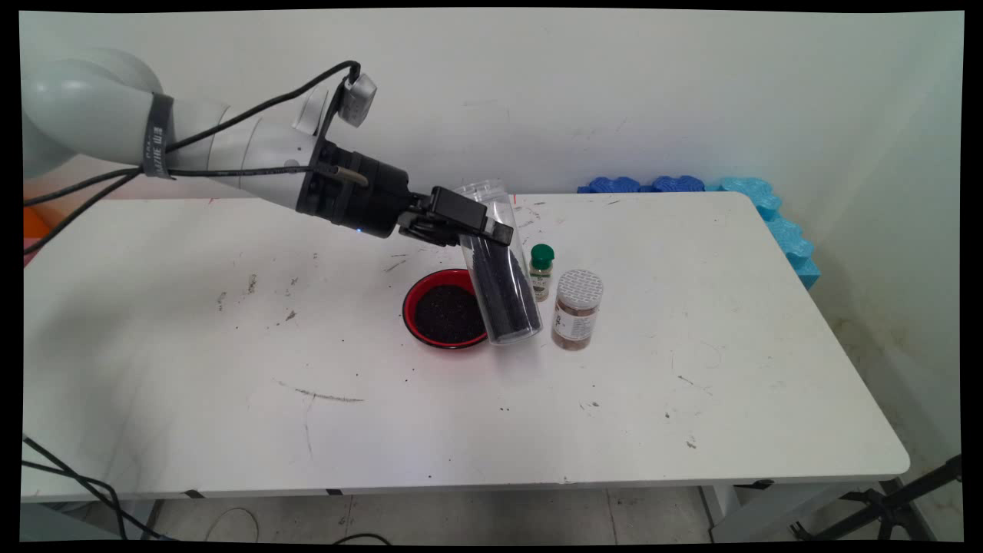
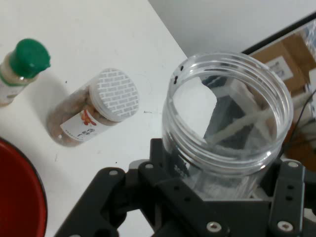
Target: Pour the black seasoning powder in the red bowl
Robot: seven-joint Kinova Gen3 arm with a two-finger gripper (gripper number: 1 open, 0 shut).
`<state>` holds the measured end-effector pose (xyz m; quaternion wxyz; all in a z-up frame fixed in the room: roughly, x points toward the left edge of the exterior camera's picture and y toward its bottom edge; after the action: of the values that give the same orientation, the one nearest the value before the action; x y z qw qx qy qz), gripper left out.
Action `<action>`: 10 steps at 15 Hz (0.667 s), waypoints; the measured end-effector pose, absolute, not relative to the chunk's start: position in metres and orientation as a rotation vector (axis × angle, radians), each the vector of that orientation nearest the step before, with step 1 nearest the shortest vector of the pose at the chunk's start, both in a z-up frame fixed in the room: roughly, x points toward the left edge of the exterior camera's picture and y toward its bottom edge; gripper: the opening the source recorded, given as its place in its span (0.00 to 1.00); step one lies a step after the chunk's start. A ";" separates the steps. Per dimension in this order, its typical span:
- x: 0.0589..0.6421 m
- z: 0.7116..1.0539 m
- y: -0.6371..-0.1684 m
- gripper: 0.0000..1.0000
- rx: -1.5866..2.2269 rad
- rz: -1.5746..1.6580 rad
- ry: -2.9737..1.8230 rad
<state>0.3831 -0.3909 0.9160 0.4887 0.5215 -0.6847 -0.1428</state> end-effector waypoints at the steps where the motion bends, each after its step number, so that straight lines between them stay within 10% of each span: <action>1: 0.381 0.917 -0.390 0.00 1.232 -0.328 -1.689; 10: 0.362 0.923 -0.384 0.00 0.861 -0.075 -1.886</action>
<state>0.3625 -0.3842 0.9227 0.5084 0.3574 -0.7828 -0.0311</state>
